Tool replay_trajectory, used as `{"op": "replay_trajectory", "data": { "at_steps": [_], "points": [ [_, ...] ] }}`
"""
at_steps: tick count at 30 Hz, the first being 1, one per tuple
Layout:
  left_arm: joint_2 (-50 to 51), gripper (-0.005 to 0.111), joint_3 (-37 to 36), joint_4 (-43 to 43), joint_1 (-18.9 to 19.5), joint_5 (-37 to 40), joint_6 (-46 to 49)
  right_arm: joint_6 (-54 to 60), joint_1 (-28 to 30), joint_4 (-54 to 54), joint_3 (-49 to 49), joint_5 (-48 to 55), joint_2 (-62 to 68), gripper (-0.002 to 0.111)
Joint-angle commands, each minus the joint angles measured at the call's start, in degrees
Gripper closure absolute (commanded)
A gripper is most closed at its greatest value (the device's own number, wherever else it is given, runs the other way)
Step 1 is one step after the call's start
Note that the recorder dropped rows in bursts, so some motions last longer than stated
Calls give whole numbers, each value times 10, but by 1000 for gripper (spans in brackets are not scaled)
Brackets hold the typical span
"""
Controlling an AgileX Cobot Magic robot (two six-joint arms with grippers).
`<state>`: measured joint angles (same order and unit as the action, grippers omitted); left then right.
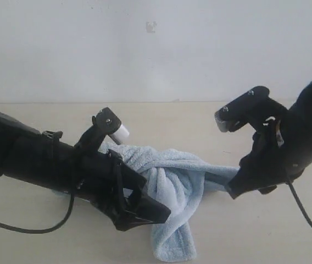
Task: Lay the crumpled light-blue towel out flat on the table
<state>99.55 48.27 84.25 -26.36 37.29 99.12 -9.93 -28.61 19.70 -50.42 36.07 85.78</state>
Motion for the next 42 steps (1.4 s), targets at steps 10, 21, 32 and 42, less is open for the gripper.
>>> {"op": "replay_trajectory", "data": {
  "at_steps": [10,21,32,42],
  "points": [
    [36,36,-1,-77,-3,-46,4,-134,32,62,24,-100,20,65],
    [38,82,1,-27,-3,42,3,256,188,-337,-10,-102,30,65],
    [87,42,12,-58,-26,-6,-9,271,188,-351,-10,-105,30,65],
    [88,50,10,14,-71,-143,-23,271,188,-351,-10,-106,30,65]
  ]
}}
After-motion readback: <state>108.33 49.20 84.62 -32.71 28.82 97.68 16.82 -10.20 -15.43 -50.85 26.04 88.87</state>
